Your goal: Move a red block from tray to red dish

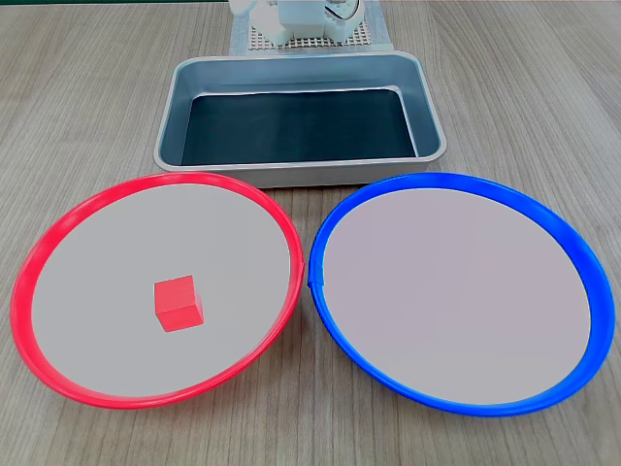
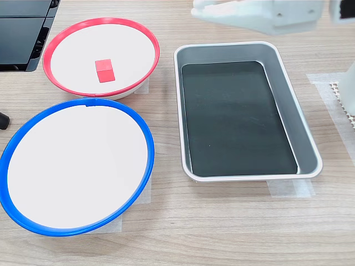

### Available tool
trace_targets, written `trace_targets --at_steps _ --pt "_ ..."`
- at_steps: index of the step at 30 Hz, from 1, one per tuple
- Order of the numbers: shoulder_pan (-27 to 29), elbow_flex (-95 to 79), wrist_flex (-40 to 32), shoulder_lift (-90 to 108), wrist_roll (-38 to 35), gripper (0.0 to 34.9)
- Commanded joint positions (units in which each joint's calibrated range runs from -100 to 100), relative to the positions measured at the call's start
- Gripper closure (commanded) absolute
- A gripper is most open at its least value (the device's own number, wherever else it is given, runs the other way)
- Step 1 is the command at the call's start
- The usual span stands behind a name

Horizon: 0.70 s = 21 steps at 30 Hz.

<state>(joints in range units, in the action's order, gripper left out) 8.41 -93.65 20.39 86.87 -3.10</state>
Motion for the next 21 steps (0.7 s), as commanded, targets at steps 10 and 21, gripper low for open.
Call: trace_targets --at_steps 10,21 --pt "1.24 -6.35 25.96 12.02 5.57 34.8" --pt "0.68 -6.35 27.03 12.02 5.23 34.6"
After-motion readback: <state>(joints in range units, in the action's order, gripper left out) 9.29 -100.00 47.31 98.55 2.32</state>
